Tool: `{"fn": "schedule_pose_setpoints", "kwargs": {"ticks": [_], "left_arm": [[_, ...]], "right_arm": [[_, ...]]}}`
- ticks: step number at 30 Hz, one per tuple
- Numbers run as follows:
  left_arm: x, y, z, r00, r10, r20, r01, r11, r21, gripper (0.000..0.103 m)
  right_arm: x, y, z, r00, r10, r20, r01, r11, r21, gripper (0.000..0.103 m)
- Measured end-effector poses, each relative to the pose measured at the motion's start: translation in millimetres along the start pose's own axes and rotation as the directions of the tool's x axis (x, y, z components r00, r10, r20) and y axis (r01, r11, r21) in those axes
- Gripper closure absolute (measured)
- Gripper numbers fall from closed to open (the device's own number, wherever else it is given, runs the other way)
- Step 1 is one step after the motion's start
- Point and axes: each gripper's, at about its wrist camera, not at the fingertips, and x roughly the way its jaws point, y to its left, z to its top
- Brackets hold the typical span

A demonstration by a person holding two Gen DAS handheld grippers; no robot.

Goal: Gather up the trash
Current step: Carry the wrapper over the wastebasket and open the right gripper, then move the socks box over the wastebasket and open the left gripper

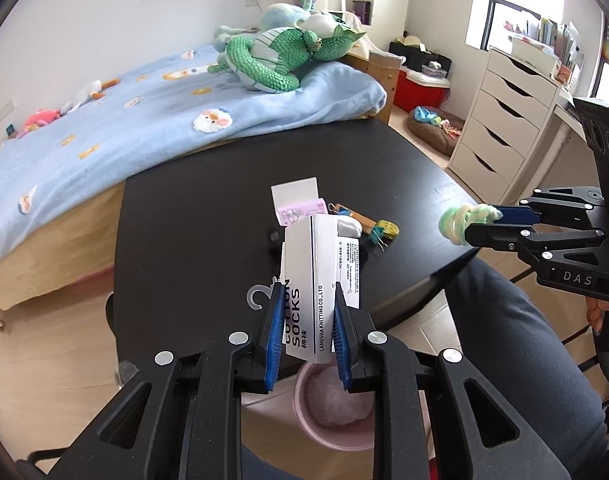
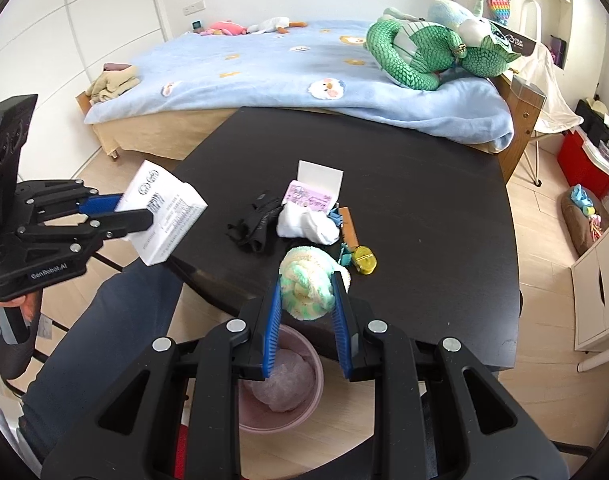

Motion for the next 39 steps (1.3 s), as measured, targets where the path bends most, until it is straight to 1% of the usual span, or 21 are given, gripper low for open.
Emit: {"fn": "schedule_pose_setpoints", "kwargs": {"ticks": [8,14,20,28,29,31,32,33,35,36,38,39], "left_arm": [[-11,-7,-24,1.000,-0.007,0.002,0.007,1.000,-0.015,0.081],[-17,-12,-41,1.000,-0.013,0.003,0.014,1.000,-0.021,0.081],[-19,-13,-55,1.000,-0.015,-0.006,0.015,0.999,-0.037,0.081],[-22,-8,-57,1.000,-0.005,0.003,0.006,0.999,-0.053,0.081],[-23,-8,-57,1.000,-0.006,0.005,0.006,0.999,-0.054,0.081],[-24,-9,-56,1.000,-0.008,0.009,0.008,0.999,-0.052,0.081],[-24,-10,-57,1.000,-0.009,0.009,0.009,0.999,-0.052,0.081],[-24,-10,-56,1.000,-0.011,0.009,0.011,0.999,-0.050,0.081],[-24,-11,-57,1.000,-0.014,0.008,0.014,0.999,-0.049,0.081],[-24,-12,-57,1.000,-0.015,0.007,0.015,0.999,-0.047,0.081],[-23,-13,-57,1.000,-0.020,0.005,0.020,0.999,-0.046,0.081],[-23,-14,-57,1.000,-0.021,0.004,0.021,0.999,-0.045,0.081]], "right_arm": [[-13,18,-22,0.999,0.034,-0.001,-0.034,0.999,-0.018,0.079],[-9,35,-40,0.998,0.065,-0.028,-0.066,0.997,-0.035,0.079],[-2,44,-50,0.995,0.088,-0.052,-0.090,0.995,-0.033,0.079],[1,50,-51,0.992,0.112,-0.058,-0.115,0.992,-0.043,0.079],[2,51,-51,0.991,0.117,-0.058,-0.119,0.992,-0.044,0.077],[2,52,-51,0.991,0.123,-0.058,-0.126,0.991,-0.049,0.076],[3,52,-51,0.990,0.126,-0.060,-0.129,0.990,-0.049,0.065],[3,52,-51,0.990,0.126,-0.058,-0.129,0.991,-0.047,0.047],[3,50,-51,0.991,0.129,-0.046,-0.131,0.991,-0.035,0.030],[2,48,-51,0.991,0.127,-0.042,-0.129,0.991,-0.030,0.024],[3,46,-51,0.993,0.111,-0.039,-0.112,0.994,-0.020,0.015],[2,45,-51,0.993,0.111,-0.036,-0.112,0.994,-0.015,0.014]]}}
